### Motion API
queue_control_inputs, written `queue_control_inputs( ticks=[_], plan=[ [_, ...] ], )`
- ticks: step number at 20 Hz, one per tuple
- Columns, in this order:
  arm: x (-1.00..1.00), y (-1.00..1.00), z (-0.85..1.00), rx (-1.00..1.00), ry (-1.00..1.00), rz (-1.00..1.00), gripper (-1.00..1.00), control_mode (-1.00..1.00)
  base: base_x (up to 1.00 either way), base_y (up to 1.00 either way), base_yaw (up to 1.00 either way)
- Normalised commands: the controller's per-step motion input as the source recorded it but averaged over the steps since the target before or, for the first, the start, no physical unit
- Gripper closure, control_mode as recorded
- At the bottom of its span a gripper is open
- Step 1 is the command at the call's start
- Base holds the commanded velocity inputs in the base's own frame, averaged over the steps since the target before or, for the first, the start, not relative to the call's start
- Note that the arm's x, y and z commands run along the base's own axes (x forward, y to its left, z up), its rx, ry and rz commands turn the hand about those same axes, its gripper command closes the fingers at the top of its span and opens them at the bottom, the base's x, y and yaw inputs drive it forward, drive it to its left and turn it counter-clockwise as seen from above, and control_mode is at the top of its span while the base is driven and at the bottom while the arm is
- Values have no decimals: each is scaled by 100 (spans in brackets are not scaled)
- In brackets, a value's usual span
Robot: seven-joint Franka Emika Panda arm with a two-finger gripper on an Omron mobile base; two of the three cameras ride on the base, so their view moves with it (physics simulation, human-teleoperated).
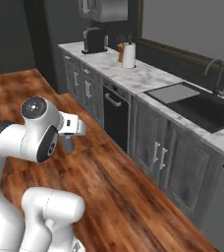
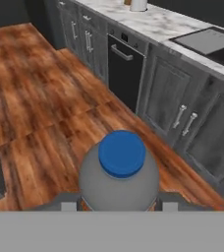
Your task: Place the drinks on the dining counter in a tight cluster.
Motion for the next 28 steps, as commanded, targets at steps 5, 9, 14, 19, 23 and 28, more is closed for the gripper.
queue_control_inputs(
  ticks=[5,9,14,19,23,28],
  plan=[
    [0,0,0,0,0,0,100,100,100,-32,43],
    [0,0,0,0,0,0,100,100,100,-31,47],
    [0,0,0,0,0,0,100,100,100,-10,48],
    [0,0,0,0,0,0,100,100,100,0,44],
    [0,0,0,0,0,0,100,100,100,0,40],
    [0,0,0,0,0,0,100,100,100,-10,45]
  ],
)
